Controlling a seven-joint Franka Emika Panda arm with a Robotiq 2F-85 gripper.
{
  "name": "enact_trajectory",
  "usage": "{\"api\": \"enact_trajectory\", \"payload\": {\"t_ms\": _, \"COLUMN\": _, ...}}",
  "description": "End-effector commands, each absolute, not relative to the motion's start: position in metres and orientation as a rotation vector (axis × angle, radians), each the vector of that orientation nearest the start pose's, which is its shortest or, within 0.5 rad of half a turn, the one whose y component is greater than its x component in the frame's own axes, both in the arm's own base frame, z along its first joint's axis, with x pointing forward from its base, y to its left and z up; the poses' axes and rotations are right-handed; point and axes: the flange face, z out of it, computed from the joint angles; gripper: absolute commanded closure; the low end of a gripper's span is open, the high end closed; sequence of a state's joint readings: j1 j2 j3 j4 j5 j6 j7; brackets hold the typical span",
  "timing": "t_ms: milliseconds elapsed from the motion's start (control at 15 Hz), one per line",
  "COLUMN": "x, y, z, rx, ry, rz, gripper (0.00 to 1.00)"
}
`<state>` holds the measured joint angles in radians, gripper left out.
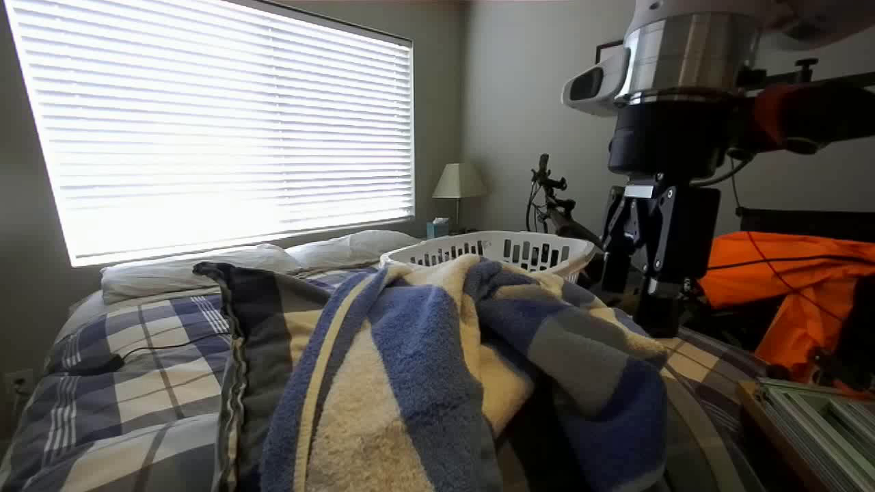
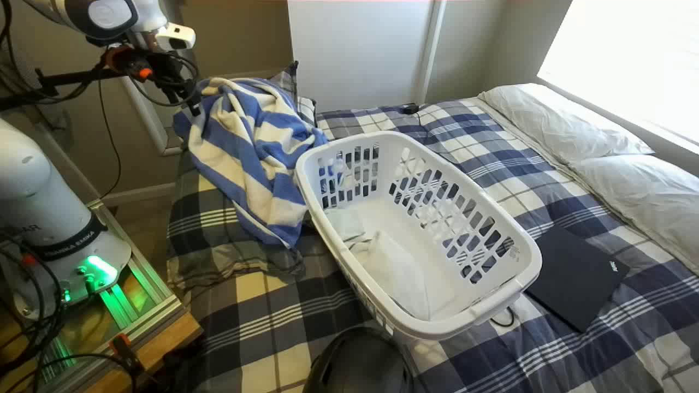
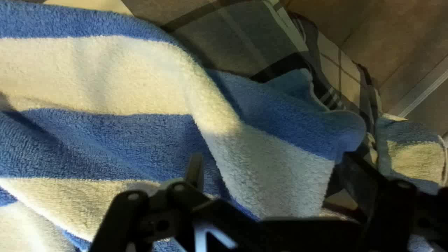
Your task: Remove a towel from the basket
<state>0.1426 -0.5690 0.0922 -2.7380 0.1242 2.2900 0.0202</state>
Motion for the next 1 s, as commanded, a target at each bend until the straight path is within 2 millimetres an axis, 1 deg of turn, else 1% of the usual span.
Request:
{"api": "enact_trajectory", "payload": {"t_ms": 0, "x": 0.353, "y": 0.085, "z": 0.400, "rx": -3.068, "ry": -0.195, "rz": -0.174, "gripper": 0.00}}
{"api": "enact_trajectory", "payload": {"t_ms": 333, "x": 0.353, "y": 0.085, "z": 0.400, "rx": -3.068, "ry": -0.195, "rz": -0.174, "gripper": 0.00}}
{"api": "enact_trajectory", "payload": {"t_ms": 467, "x": 0.357, "y": 0.068, "z": 0.409, "rx": -3.106, "ry": -0.088, "rz": -0.144, "gripper": 0.00}}
{"api": "enact_trajectory", "payload": {"t_ms": 600, "x": 0.356, "y": 0.043, "z": 0.421, "rx": -3.147, "ry": 0.054, "rz": -0.111, "gripper": 0.00}}
{"api": "enact_trajectory", "payload": {"t_ms": 800, "x": 0.354, "y": -0.002, "z": 0.445, "rx": -3.191, "ry": 0.275, "rz": -0.054, "gripper": 0.00}}
{"api": "enact_trajectory", "payload": {"t_ms": 933, "x": 0.352, "y": -0.034, "z": 0.460, "rx": -3.198, "ry": 0.422, "rz": -0.055, "gripper": 0.00}}
